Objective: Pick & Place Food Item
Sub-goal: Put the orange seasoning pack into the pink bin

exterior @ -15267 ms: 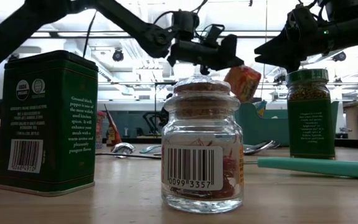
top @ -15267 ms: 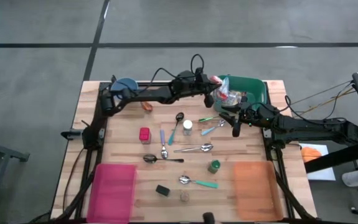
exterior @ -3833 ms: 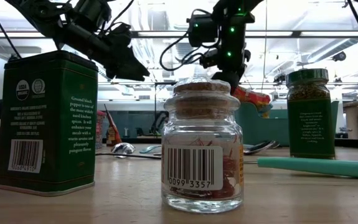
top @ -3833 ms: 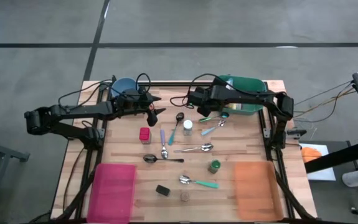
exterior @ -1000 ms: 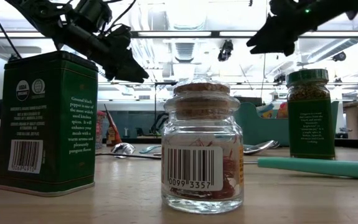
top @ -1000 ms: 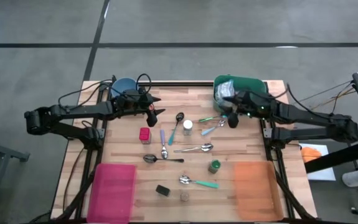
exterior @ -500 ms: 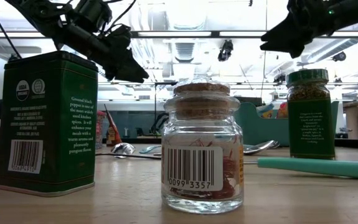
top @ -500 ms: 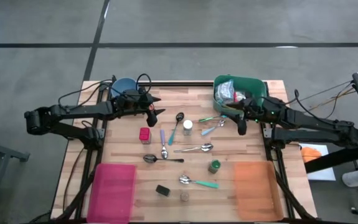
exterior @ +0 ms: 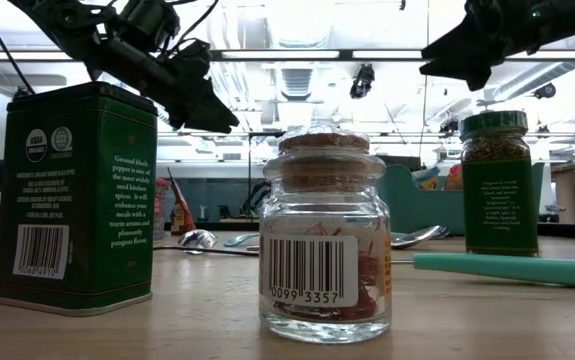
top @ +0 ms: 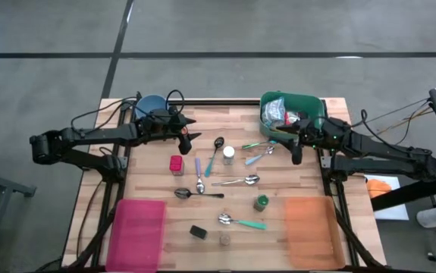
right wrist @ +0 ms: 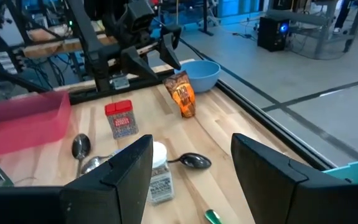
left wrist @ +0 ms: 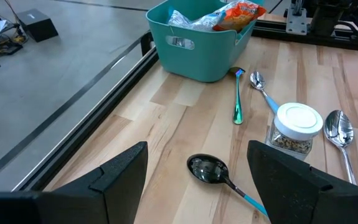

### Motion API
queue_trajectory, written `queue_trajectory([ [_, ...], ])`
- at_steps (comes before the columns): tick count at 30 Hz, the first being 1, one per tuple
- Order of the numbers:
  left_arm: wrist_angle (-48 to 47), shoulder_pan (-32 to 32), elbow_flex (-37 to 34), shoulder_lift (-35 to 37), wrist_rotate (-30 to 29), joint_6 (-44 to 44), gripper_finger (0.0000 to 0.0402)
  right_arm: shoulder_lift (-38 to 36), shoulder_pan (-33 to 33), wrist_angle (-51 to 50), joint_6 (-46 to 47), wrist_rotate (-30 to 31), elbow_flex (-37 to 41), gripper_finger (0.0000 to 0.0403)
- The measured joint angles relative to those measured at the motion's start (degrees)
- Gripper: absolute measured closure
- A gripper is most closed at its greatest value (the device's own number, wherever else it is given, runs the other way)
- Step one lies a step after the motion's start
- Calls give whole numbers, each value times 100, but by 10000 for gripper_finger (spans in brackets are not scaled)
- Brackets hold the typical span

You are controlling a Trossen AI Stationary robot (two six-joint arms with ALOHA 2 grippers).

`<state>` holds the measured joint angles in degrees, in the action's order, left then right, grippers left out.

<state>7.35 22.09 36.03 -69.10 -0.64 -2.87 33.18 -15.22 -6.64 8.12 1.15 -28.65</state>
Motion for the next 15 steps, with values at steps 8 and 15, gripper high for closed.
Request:
queue_trajectory([
  [8,0,0,0,0,2,-2,126,154,-2,-48,188,-13,-59,189],
  [15,0,0,0,0,0,-7,126,440,-2,-22,53,-13,-59,189],
])
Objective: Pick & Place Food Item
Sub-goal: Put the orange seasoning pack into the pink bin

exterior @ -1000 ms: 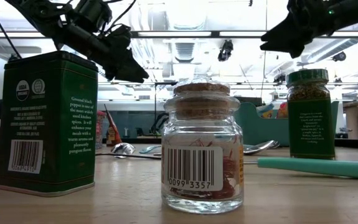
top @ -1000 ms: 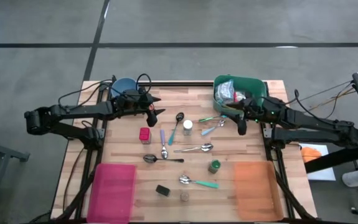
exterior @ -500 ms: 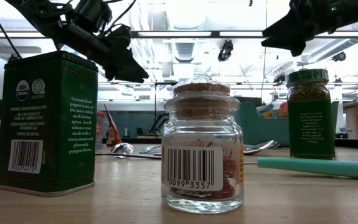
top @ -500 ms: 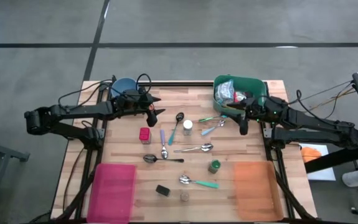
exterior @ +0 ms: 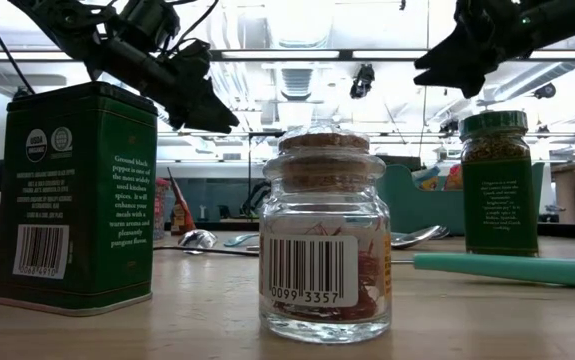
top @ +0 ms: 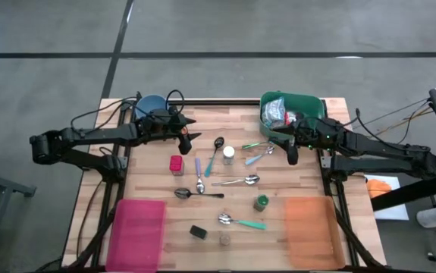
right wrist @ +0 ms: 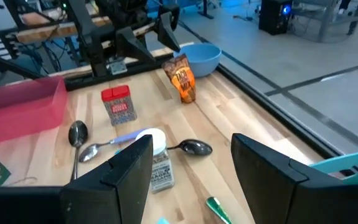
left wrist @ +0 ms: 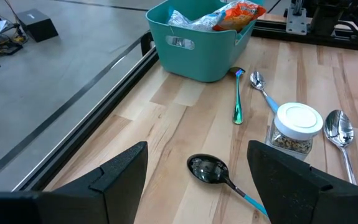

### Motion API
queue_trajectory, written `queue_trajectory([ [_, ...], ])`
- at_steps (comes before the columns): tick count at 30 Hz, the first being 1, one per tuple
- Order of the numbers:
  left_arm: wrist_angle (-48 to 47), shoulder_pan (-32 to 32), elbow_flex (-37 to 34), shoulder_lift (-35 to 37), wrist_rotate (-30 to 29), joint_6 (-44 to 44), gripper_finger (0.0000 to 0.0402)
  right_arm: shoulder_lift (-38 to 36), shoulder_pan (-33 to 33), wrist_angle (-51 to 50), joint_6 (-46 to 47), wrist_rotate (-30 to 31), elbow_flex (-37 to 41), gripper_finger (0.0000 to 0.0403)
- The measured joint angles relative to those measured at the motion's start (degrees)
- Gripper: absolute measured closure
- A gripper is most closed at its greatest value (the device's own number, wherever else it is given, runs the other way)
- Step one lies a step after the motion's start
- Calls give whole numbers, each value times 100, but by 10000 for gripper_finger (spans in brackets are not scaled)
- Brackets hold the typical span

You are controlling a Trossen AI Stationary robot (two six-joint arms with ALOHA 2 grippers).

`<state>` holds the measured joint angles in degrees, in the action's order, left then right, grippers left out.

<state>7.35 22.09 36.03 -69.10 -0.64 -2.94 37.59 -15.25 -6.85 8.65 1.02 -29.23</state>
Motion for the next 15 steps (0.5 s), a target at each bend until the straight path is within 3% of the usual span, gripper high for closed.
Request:
queue_trajectory([
  [15,-2,0,0,0,0,-4,126,815,380,50,260,-258,-236,189],
])
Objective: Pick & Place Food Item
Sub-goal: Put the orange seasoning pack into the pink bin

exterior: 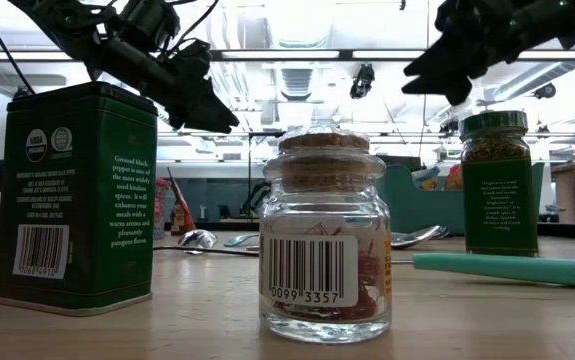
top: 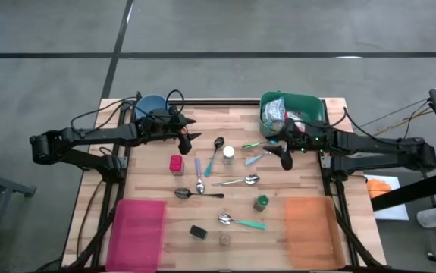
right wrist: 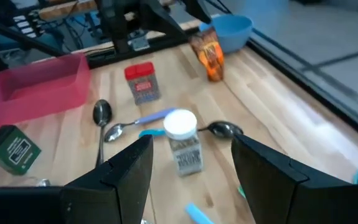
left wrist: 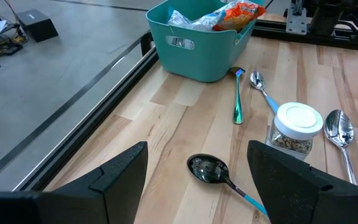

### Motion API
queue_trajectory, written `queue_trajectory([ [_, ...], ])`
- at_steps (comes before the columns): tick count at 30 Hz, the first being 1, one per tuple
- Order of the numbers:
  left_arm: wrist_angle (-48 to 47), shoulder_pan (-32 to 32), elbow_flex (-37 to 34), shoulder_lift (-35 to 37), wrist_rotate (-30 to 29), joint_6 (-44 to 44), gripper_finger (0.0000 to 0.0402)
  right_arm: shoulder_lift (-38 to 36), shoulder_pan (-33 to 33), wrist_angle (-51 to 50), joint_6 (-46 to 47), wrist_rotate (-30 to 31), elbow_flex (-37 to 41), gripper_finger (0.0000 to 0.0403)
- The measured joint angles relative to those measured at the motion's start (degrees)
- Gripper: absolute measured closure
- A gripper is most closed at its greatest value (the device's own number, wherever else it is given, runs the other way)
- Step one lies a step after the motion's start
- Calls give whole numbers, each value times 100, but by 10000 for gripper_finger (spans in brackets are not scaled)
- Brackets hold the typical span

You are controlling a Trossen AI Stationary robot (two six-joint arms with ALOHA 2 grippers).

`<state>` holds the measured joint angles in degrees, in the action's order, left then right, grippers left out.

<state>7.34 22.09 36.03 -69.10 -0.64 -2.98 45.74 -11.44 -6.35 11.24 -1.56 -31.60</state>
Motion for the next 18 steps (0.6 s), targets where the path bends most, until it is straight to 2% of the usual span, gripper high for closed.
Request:
queue_trajectory([
  [11,-1,0,0,0,1,2,126,-87,109,158,-109,4,-175,189],
  [18,-1,0,0,0,1,13,126,-99,107,111,-583,4,-171,189],
])
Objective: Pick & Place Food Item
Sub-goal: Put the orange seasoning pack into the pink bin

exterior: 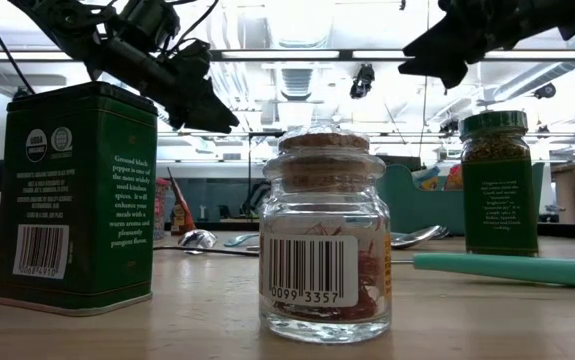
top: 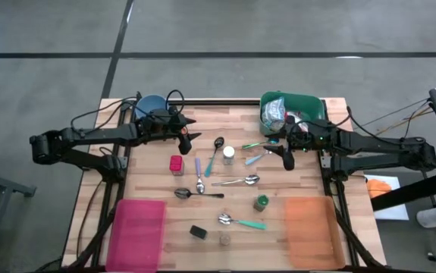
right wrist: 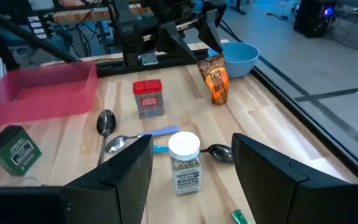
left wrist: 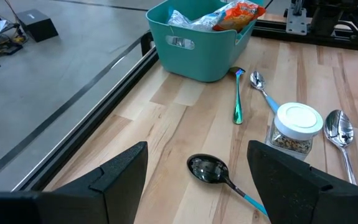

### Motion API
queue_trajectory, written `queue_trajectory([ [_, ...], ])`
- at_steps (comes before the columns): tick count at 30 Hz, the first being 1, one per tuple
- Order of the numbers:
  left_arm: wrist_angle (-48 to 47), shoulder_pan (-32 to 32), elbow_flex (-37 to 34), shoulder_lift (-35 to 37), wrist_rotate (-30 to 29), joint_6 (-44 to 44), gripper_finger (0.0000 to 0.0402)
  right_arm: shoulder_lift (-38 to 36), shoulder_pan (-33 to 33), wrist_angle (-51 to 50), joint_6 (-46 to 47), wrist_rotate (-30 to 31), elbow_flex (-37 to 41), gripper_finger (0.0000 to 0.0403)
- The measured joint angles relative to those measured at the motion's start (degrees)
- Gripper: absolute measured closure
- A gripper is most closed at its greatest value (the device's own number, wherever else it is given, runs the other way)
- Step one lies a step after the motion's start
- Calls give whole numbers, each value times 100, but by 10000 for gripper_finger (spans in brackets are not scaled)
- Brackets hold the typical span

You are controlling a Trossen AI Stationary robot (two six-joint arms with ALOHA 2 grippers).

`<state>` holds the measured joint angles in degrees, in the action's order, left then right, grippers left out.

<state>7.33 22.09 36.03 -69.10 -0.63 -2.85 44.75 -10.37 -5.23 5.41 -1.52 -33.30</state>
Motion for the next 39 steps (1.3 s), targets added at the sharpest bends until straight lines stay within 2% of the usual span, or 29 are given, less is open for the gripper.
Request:
queue_trajectory([
  [8,-36,0,0,0,-1,-41,126,86,0,-15,85,2,7,189],
  [16,-856,0,4,-8,-1,-65,126,151,0,-9,92,2,9,189],
  [20,-885,1,2,-9,-4,-296,126,194,0,-12,104,2,9,189],
  [25,-894,0,2,-9,1,74,126,209,0,-13,103,2,9,189],
  [30,-778,0,35,-11,26,901,126,217,0,-11,103,2,9,189],
  [32,-1314,0,305,19,6,997,126,217,0,-9,103,2,9,189],
  [33,-1841,-6,499,60,-147,1021,126,217,0,-11,103,2,9,189],
  [35,-2932,-114,1008,92,-845,1238,126,221,-2,-11,103,2,9,189],
  [39,-4905,-433,2052,85,-2664,2825,126,223,-2,-11,101,2,9,189],
])
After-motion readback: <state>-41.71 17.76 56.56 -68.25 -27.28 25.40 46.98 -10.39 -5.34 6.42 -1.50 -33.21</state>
